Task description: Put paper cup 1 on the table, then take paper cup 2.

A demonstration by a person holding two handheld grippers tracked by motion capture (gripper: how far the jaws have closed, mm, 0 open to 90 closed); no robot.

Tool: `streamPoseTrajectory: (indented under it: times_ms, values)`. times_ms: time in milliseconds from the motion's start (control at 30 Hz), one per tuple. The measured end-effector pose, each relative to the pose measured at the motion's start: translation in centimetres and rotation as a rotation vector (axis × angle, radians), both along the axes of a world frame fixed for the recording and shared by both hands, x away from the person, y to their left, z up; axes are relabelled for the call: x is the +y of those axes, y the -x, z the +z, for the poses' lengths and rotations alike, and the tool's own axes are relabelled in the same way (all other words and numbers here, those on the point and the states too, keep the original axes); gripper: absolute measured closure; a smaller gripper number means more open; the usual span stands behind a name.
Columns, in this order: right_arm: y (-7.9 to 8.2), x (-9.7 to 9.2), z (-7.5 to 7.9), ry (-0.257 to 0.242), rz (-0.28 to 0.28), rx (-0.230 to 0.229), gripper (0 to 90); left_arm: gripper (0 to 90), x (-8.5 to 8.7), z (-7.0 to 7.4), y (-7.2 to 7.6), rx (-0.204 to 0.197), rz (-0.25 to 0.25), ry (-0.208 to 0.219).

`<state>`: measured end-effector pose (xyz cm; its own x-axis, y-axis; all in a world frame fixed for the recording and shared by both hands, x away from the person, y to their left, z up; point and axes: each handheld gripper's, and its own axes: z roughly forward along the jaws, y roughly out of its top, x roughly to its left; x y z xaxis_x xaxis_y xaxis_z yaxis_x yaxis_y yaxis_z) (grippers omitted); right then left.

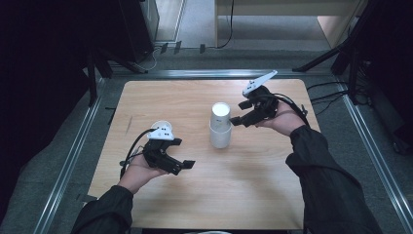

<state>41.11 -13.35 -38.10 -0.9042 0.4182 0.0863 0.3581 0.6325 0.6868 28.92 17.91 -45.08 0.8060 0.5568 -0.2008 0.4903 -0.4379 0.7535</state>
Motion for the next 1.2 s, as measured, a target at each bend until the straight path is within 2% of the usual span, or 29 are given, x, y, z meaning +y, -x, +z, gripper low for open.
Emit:
streamPoseTrajectory:
  times_ms: [433,1033,1200]
  values:
    - [-1.6,2.8,0.1,0.052,0.04,0.007,24.9,2.2,0.0,-0.4,-0.1,0.009,-0.007,-0.003]
    - [-2.0,5.5,0.0,0.098,0.089,0.003,26.0,2.3,-0.3,-0.5,-0.1,0.008,-0.016,-0.007]
    - [-2.0,5.9,0.0,0.106,0.105,0.007,29.3,2.3,-0.3,-0.5,0.0,0.01,-0.018,-0.006]
